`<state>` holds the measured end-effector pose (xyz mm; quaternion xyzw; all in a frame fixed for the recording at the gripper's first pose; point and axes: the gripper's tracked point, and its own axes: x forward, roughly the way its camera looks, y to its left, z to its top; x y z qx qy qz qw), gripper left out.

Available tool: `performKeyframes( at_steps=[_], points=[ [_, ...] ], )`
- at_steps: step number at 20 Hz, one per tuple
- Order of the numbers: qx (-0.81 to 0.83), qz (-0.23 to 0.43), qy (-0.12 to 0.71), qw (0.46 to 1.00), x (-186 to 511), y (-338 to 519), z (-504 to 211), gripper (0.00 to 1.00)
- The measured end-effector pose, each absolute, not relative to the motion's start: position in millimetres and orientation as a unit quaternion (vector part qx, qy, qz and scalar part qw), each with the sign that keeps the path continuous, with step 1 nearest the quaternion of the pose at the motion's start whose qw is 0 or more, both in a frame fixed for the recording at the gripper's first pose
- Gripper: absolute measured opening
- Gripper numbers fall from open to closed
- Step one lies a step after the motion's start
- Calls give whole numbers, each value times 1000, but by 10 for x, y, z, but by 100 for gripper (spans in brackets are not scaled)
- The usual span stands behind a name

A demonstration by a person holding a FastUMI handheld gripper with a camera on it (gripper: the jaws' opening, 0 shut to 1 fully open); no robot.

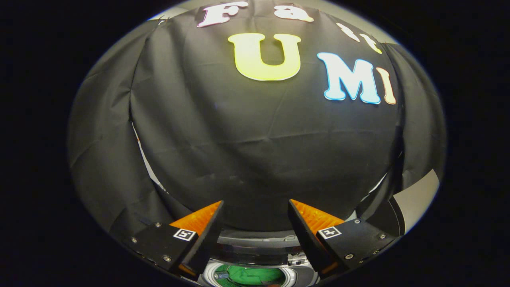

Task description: Put the clothes into the washing machine and then close the washing machine lid.

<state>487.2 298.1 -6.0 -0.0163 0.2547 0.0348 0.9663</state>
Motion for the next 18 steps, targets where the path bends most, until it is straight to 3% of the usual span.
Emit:
performKeyframes(
  at_steps=[5,18],
  points=[
    [2,34,274,961,4734,2989,-213,96],
    [-1,56,212,976,4233,3031,-129,97]
  ],
)
